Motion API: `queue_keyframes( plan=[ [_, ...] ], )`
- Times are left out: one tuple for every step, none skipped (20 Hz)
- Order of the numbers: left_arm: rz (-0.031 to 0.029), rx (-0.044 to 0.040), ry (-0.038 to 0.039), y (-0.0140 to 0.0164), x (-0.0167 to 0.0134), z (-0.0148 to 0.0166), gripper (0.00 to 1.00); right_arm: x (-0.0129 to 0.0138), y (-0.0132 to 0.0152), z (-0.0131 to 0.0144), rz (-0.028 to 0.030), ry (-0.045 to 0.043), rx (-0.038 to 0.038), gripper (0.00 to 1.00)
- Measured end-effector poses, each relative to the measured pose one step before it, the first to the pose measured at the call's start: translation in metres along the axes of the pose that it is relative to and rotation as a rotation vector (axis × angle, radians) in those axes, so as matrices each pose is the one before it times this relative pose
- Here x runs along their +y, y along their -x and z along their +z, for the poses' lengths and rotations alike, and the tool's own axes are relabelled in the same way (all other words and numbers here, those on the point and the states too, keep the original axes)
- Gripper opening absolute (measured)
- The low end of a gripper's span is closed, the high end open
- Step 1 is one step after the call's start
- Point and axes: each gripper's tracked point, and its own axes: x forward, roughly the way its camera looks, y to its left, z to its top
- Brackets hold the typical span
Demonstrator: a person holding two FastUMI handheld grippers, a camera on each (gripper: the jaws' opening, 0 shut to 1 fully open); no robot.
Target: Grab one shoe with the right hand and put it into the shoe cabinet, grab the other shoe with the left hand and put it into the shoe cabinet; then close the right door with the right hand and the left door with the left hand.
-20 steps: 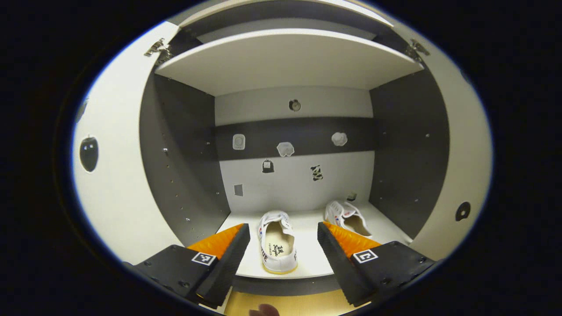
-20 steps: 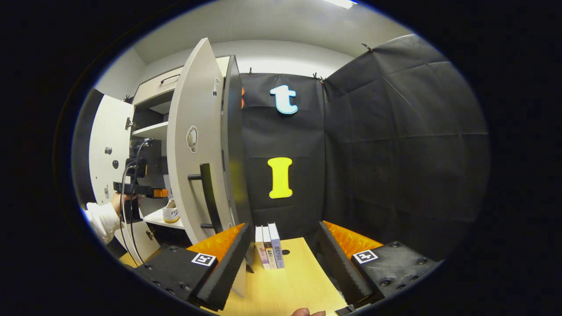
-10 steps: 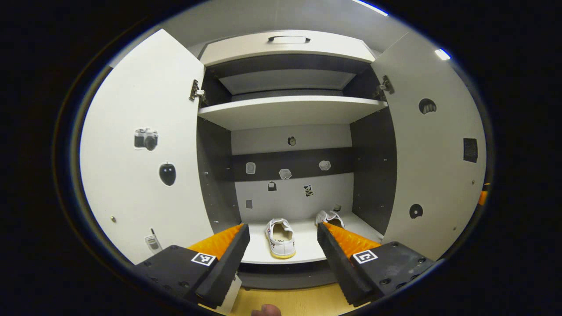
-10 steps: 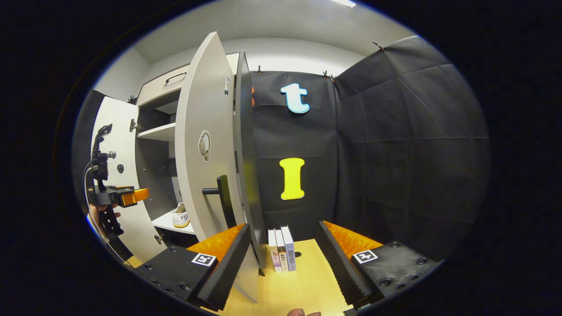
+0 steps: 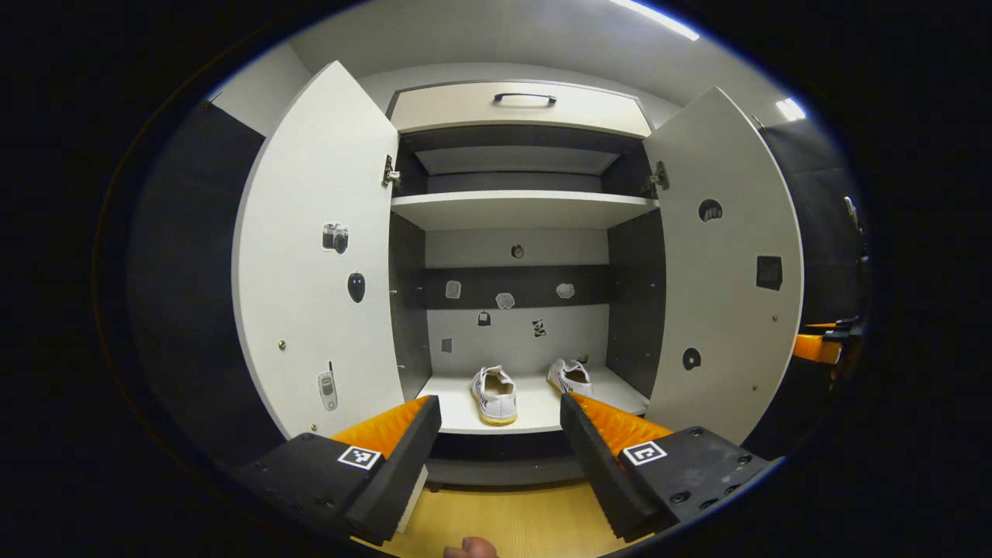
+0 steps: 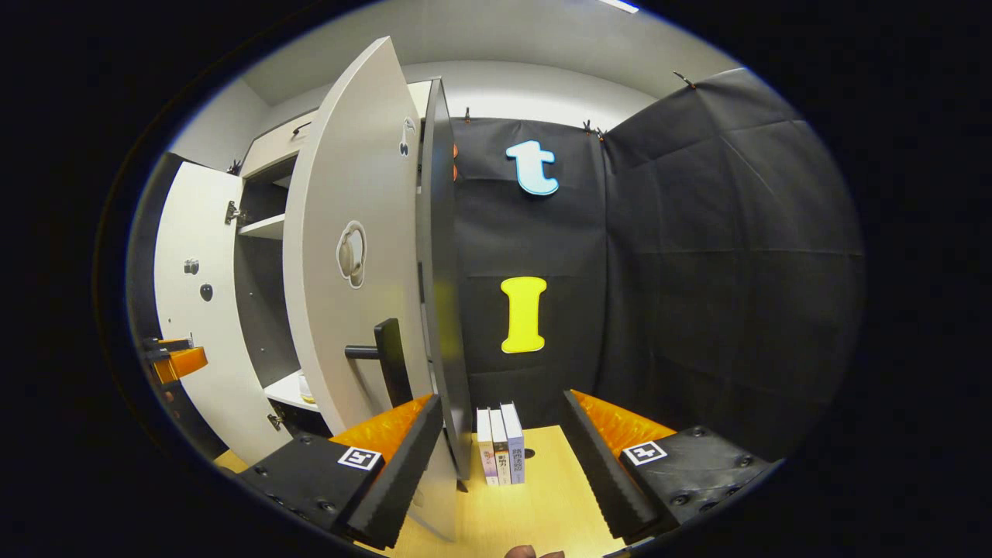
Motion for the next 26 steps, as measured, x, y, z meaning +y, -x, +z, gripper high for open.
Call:
queue_keyframes(
  plan=[
    [-0.00367, -0.00494, 0.00277, 0.00371, 0.00086, 0.00053, 0.97, 0.00203, -0.00074, -0.00102, 0.00088, -0.00294, 0.00424, 0.97],
    [0.0012, -0.00892, -0.00604, 0.00313, 0.00238, 0.00309, 0.97, -0.00011, -0.00039, 0.00079, -0.00193, 0.00213, -0.00783, 0.97],
    [0.00136, -0.00757, -0.01014, 0.00331, 0.003, 0.00116, 0.97, -0.00004, 0.00006, -0.00001, -0.00242, 0.00171, -0.00286, 0.96],
    [0.00244, 0.00083, -0.00561, 0.00263, 0.00254, -0.00026, 0.97, 0.00093, 0.00001, -0.00055, 0.00093, -0.00797, 0.00129, 0.96],
    [0.00109, 0.00288, -0.00042, 0.0011, 0.00166, -0.00196, 0.97, 0.00157, -0.00091, -0.00074, 0.00209, -0.00938, 0.00376, 0.96],
    [-0.00271, 0.00133, -0.00007, 0.00088, 0.00094, -0.00071, 0.97, 0.00238, 0.00087, -0.00053, 0.00251, -0.00185, 0.0044, 0.96],
    [-0.002, -0.00137, -0.00226, 0.00159, 0.00081, -0.00054, 0.97, 0.00197, 0.00012, 0.00145, 0.00271, 0.00643, -0.0026, 0.97],
    [0.00453, 0.00057, -0.00434, 0.00078, 0.00332, -0.00082, 0.97, 0.00226, 0.00055, -0.00018, 0.00093, 0.0132, -0.00014, 0.97],
    [0.00171, 0.00257, 0.00112, 0.00011, 0.00248, -0.002, 0.97, 0.00339, 0.00129, 0.00032, -0.00232, 0.01058, -0.00623, 0.97],
    [-0.00237, 0.0052, 0.0078, 0.00071, 0.00111, -0.0026, 0.97, 0.00367, 0.00093, -0.00043, -0.0024, 0.00554, -0.00319, 0.97],
    [-0.00122, 0.00622, 0.01051, 0.00104, 0.00126, -0.00196, 0.97, 0.00445, 0.0004, -0.00053, 0.00206, -0.00221, -0.00272, 0.97],
    [-0.00052, 0.00512, 0.00641, 0.00158, 0.00267, -0.00161, 0.97, 0.0065, 0.00077, -0.00119, 0.00777, -0.00764, 0.00091, 0.97],
    [0.00275, 0.00077, -0.00018, 0.00114, 0.00359, -0.00006, 0.97, 0.00815, 0.00093, -0.00132, 0.01251, -0.0066, 0.00202, 0.97],
    [0.00396, 0.00245, -0.00522, 0.00062, 0.00425, -0.00077, 0.97, 0.00899, 0.00077, -0.00086, 0.01586, -0.00078, 0.00213, 0.97],
    [0.00706, 0.00168, -0.00498, -0.00114, 0.00516, -0.00195, 0.97, 0.00982, -0.00001, -0.00147, 0.01628, 0.00434, 0.00108, 0.97],
    [0.00485, 0.00172, -0.00214, -0.00082, 0.00466, -0.00004, 0.97, 0.01033, -0.00047, 0.00014, 0.01591, 0.0093, -0.00034, 0.97],
    [0.00416, -0.00199, 0.00052, 0.00047, 0.00426, 0.00001, 0.97, 0.01003, -0.00163, -0.00032, 0.01436, 0.0094, -0.0031, 0.97],
    [0.00267, -0.00092, 0.00295, 0.00097, 0.00439, 0.0014, 0.97, 0.00943, -0.00151, -0.00057, 0.01435, 0.00538, -0.00249, 0.97],
    [0.0031, 0.00006, 0.00032, 0.00323, 0.00354, -0.00035, 0.97, 0.01008, -0.00235, -0.00144, 0.01523, -0.0018, 0.00165, 0.97],
    [0.00584, -0.00043, -0.00158, 0.00093, 0.00508, 0.00031, 0.97, 0.00893, -0.00224, -0.00196, 0.015, -0.00869, 0.00431, 0.97],
    [0.00532, 0.00126, -0.0032, 0.00214, 0.00429, -0.00081, 0.97, 0.00871, -0.00271, -0.00178, 0.01452, -0.00741, 0.00614, 0.97],
    [0.00536, 0.00194, -0.00248, 0.00129, 0.00482, -0.00058, 0.97, 0.00723, -0.00166, -0.00179, 0.01151, -0.00443, 0.00386, 0.97],
    [0.00403, 0.00056, -0.00076, 0.00184, 0.00357, -0.00065, 0.97, 0.00678, -0.0021, -0.00088, 0.01025, 0.00009, 0.00198, 0.97],
    [0.00208, -0.00043, 0.00228, 0.00059, 0.00312, -0.00042, 0.97, 0.00666, -0.00214, -0.00131, 0.01139, 0.00119, 0.00115, 0.97],
    [0.00134, 0.0022, 0.0028, 0.00091, 0.00269, -0.0016, 0.97, 0.00636, -0.00232, -0.00141, 0.0109, 0.0007, 0.00133, 0.97],
    [0.00323, 0.00322, 0.00115, 0.00074, 0.00347, -0.00105, 0.97, 0.00655, -0.00252, -0.00201, 0.01044, -0.00394, 0.00402, 0.97]
  ],
)
